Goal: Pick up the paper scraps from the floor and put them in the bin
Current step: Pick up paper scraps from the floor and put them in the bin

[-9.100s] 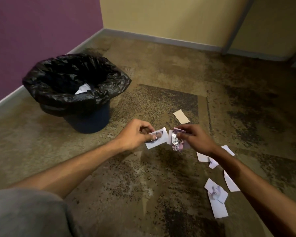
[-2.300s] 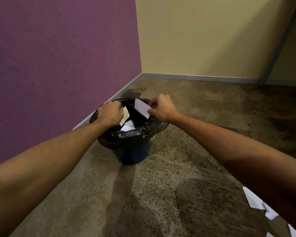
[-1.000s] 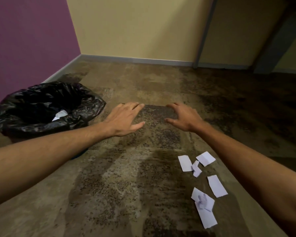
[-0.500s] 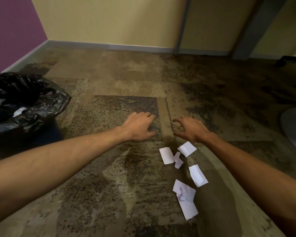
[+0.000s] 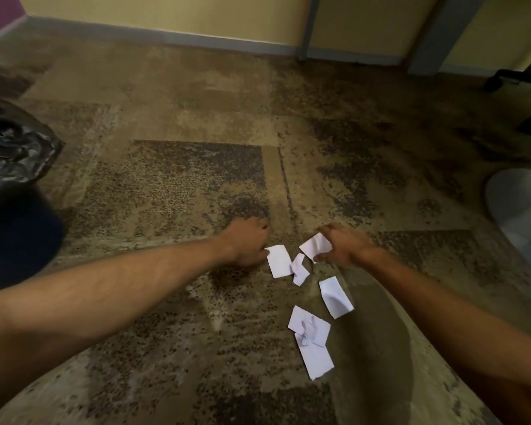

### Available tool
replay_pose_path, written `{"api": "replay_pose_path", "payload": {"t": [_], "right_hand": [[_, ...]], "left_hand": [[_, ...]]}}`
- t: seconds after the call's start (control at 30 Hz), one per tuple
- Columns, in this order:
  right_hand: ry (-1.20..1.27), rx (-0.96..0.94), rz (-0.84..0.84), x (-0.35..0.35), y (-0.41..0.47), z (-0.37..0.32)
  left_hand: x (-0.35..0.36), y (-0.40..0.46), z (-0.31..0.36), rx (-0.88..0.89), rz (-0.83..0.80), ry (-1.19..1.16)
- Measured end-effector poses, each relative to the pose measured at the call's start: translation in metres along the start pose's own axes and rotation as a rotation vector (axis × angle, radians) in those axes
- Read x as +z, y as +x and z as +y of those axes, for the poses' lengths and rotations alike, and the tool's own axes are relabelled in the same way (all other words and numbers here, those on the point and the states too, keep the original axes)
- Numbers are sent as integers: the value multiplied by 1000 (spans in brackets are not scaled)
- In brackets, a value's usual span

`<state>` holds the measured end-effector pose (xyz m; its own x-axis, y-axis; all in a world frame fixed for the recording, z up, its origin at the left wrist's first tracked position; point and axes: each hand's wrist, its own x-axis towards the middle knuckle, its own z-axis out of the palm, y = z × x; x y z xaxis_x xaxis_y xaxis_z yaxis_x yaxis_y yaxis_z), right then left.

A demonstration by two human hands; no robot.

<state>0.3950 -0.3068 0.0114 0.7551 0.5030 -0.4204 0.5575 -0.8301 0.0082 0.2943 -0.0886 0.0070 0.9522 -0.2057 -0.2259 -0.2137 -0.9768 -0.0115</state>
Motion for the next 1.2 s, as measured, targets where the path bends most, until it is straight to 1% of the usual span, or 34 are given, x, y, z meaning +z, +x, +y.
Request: {"api": "replay_pose_path", "payload": {"t": [0.13,0.37,0.43,0.53,0.7,0.83,0.97,1.03,1.13,1.2], "right_hand": [[0,-18,-29,9,5,1],[-136,-56,-26,22,16,6],[-145,-56,-49,25,17,8],[-78,-57,-58,28,17,11],[-43,-62,-37,20,19,14],[139,-68,-1,9,20,16],[454,-131,-71,-9,16,17],[563,-162,-120,-18,9,14],[564,-191,-216,-19,3,3],[551,-180,-239,-14,5,-8]], "left_hand": [[25,12,15,22,-97,-36],[39,21,27,102,-146,45],[39,21,26,135,-121,62],[38,21,26,164,-50,23],[29,13,27,142,-94,-24],[25,8,20,78,-88,-151],[19,4,7,-17,-140,-318],[15,0,1,-38,-135,-396],[10,-6,-5,-60,-109,-455],[7,-10,-10,-78,-86,-469]]}}
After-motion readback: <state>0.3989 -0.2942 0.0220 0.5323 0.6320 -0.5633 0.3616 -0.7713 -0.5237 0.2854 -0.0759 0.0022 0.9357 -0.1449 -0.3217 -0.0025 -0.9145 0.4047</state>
